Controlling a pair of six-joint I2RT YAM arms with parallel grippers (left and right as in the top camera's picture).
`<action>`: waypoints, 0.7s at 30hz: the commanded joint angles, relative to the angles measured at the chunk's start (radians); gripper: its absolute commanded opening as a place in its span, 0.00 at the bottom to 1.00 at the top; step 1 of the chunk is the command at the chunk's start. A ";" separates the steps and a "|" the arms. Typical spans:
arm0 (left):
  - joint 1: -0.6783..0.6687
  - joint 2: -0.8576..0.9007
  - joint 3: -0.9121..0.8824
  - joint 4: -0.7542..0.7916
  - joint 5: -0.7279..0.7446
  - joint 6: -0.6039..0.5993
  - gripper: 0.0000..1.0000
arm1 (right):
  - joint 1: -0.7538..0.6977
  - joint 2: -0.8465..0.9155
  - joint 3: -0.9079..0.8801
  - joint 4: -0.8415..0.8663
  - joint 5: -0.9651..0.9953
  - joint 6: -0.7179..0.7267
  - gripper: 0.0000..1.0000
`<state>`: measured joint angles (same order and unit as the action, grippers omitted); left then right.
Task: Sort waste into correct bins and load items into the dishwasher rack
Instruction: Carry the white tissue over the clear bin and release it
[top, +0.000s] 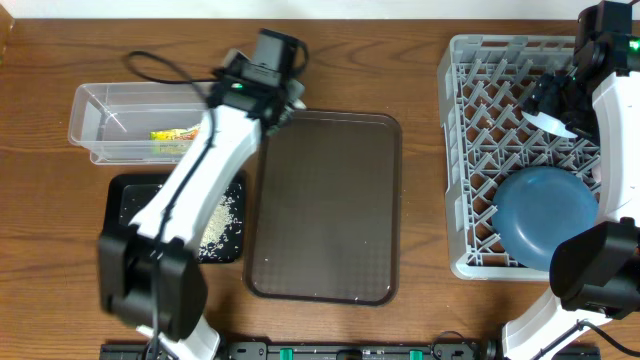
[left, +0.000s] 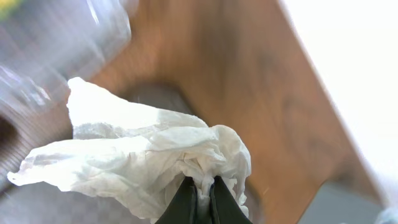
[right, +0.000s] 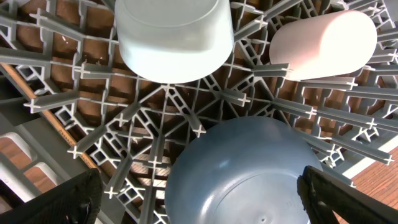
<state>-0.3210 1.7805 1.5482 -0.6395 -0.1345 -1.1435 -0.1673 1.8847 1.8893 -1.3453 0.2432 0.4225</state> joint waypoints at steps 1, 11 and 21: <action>0.060 -0.015 0.004 -0.007 -0.179 0.059 0.06 | -0.002 0.007 0.001 -0.001 0.010 0.018 0.99; 0.283 0.044 0.004 -0.020 -0.214 0.142 0.46 | -0.002 0.007 0.001 -0.001 0.010 0.018 0.99; 0.375 0.000 0.004 -0.124 -0.049 0.141 0.80 | -0.002 0.007 0.001 -0.001 0.010 0.018 0.99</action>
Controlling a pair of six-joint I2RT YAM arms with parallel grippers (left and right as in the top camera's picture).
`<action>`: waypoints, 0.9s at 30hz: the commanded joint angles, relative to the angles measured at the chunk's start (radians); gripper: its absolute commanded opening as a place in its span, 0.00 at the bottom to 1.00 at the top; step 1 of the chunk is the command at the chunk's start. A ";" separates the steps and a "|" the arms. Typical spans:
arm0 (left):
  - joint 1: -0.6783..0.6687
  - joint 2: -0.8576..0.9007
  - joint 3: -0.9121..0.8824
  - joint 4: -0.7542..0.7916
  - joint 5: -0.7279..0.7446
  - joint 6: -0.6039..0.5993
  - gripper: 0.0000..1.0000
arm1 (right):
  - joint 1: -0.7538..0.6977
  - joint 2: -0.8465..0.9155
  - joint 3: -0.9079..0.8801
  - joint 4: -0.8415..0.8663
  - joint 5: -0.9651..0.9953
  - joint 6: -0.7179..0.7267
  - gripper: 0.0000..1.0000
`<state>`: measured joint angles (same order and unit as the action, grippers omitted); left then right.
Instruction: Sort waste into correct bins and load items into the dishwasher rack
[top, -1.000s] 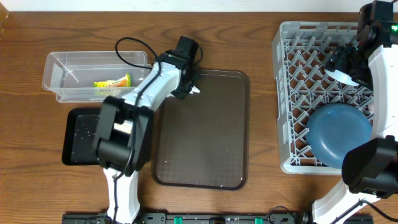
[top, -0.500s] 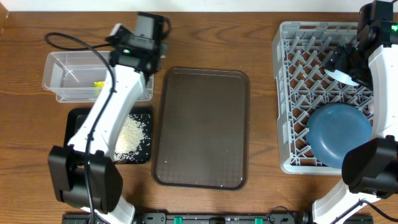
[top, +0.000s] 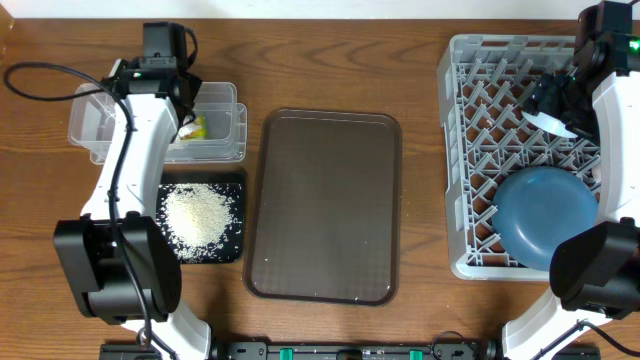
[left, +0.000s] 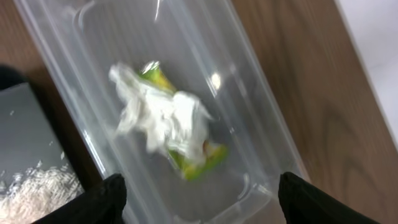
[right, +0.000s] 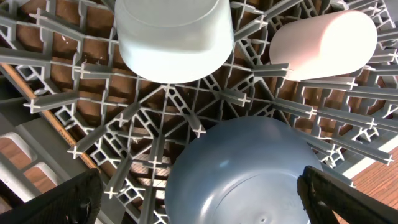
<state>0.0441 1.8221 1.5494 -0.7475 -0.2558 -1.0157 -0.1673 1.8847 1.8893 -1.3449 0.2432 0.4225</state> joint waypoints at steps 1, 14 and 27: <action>0.012 -0.056 0.003 -0.033 0.098 0.013 0.81 | -0.002 0.007 0.001 -0.002 0.010 0.018 0.99; -0.003 -0.442 -0.003 -0.423 0.267 0.114 0.86 | -0.002 0.007 0.001 -0.001 0.010 0.018 0.99; -0.102 -0.871 -0.302 -0.697 0.271 0.113 0.94 | -0.002 0.007 0.001 -0.001 0.010 0.018 0.99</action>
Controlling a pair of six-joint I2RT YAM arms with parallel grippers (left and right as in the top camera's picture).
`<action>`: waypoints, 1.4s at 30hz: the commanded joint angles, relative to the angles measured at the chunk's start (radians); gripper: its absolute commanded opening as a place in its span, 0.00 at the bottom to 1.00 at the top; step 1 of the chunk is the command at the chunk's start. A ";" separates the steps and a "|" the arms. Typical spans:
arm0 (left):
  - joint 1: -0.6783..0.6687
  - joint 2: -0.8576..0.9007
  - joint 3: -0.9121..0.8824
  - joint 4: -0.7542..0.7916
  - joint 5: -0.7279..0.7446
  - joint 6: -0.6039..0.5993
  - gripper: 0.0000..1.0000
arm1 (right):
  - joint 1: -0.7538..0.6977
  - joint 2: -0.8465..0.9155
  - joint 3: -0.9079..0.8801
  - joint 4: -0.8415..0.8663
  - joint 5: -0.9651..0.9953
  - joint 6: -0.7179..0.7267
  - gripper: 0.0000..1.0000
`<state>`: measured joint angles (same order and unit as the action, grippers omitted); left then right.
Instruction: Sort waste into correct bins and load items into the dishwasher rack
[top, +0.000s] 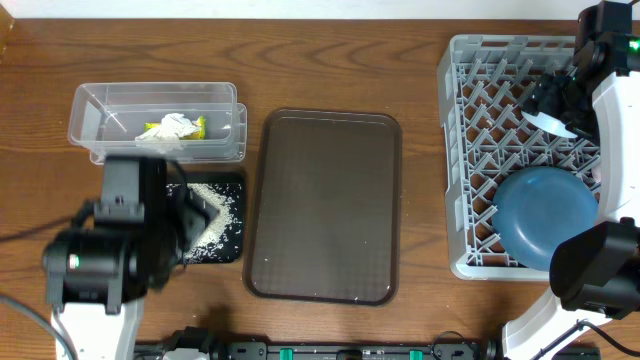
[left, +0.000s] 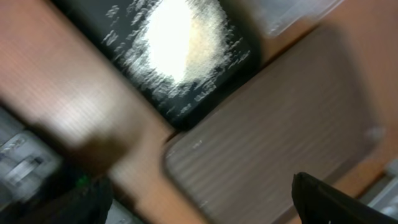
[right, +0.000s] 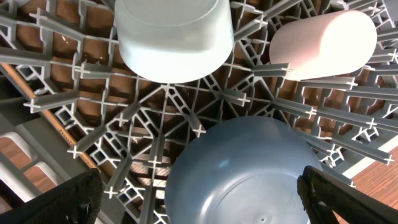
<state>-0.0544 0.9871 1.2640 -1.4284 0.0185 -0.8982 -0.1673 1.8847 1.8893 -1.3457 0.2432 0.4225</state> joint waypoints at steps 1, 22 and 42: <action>-0.003 -0.052 -0.017 -0.042 -0.003 -0.004 0.94 | -0.002 0.007 0.001 -0.001 0.010 0.018 0.99; -0.012 -0.148 -0.102 -0.022 -0.010 0.284 0.95 | -0.002 0.007 0.001 -0.001 0.010 0.018 0.99; -0.012 -0.887 -0.998 1.090 0.071 0.733 0.96 | -0.002 0.007 0.001 -0.001 0.010 0.018 0.99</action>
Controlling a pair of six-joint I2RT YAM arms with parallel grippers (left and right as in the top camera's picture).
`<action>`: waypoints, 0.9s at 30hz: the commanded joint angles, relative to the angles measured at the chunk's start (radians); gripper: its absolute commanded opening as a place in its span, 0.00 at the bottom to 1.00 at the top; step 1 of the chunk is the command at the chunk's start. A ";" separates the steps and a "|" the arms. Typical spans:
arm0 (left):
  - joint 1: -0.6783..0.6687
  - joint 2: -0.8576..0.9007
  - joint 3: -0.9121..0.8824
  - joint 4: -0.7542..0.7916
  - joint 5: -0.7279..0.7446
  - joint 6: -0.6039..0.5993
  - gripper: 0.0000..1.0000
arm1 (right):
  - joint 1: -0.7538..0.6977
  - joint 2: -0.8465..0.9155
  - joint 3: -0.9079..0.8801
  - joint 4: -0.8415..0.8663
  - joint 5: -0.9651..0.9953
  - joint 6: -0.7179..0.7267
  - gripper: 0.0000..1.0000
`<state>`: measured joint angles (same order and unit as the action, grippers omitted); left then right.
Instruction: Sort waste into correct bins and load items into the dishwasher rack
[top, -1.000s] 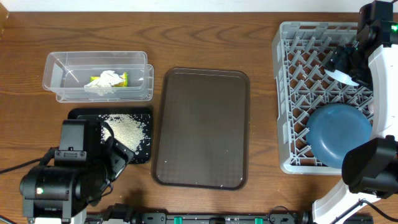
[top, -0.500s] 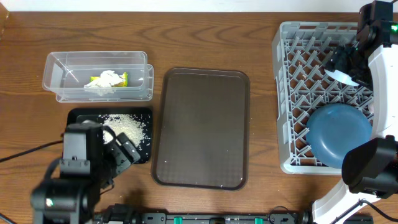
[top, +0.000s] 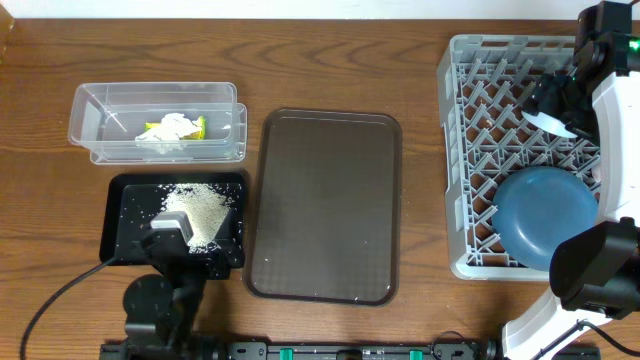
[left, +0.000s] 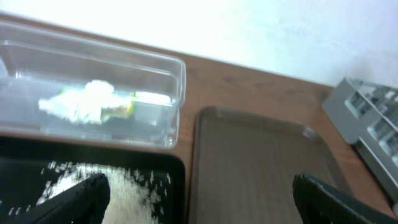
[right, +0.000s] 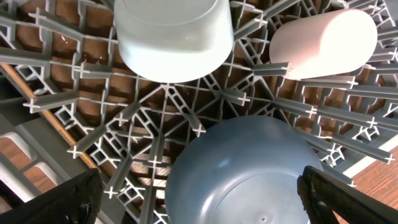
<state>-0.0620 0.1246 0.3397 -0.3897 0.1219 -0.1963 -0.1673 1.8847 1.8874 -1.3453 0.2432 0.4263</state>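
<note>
The crumpled white tissue (top: 172, 126) lies in the clear bin (top: 90, 95) on a green-yellow wrapper (top: 198, 125). Rice (top: 195, 205) is heaped in the black tray (top: 125, 215). In the grey dishwasher rack (top: 470, 150) sit a blue bowl (top: 545, 215), a white cup (right: 174, 37) and a pink cup (right: 323, 43). My left gripper (left: 199, 202) is open and holds nothing, low at the table's front, facing the bin (left: 155, 68). Over the rack my right gripper (right: 199, 199) hangs open above the blue bowl.
A brown serving tray (top: 325, 200) lies bare between the black tray and the rack. The left arm's base (top: 155, 300) stands at the front edge, just below the black tray. The right arm (top: 600, 90) reaches over the rack's far right side.
My left arm was over the black tray's near left part; now it is folded back at the table's front edge, its camera looking across the table. The right arm has not moved.
My left gripper was shut on the white tissue beside the clear bin. Then it was open above the bin with the tissue lying on the wrapper inside. After that the arm was over the black tray, and now it is at the front edge. The right stayed put.
</note>
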 joint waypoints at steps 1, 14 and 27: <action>-0.004 -0.023 -0.101 0.088 -0.033 0.032 0.96 | -0.002 0.007 0.003 -0.001 0.010 0.014 0.99; 0.034 -0.123 -0.336 0.357 -0.043 0.059 0.96 | -0.002 0.007 0.003 -0.001 0.010 0.014 0.99; 0.052 -0.123 -0.336 0.320 -0.085 0.133 0.96 | -0.002 0.007 0.003 -0.001 0.010 0.014 0.99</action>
<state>-0.0135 0.0109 0.0212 -0.0326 0.0559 -0.0933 -0.1673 1.8847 1.8874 -1.3453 0.2432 0.4290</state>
